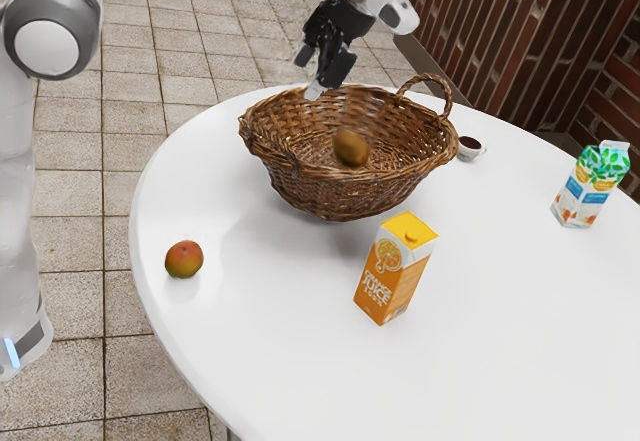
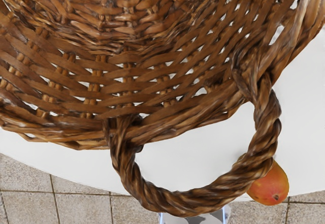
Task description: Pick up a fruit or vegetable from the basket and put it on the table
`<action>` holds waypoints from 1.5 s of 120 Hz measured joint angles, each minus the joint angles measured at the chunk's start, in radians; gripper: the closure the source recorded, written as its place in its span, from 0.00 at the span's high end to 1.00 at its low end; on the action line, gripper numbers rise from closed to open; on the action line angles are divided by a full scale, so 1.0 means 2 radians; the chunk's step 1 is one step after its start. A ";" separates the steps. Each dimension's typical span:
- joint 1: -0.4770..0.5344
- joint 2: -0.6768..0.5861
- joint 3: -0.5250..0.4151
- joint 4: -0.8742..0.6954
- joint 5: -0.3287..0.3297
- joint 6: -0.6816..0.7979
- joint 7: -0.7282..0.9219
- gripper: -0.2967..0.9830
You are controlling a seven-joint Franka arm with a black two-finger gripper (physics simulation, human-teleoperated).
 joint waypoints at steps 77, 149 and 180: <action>-0.044 -0.044 0.043 -0.121 -0.021 0.245 -0.316 0.77; 0.045 -0.047 0.121 -0.204 -0.075 0.324 -0.626 0.77; -0.028 -0.047 0.121 -0.249 -0.074 0.359 -0.698 0.77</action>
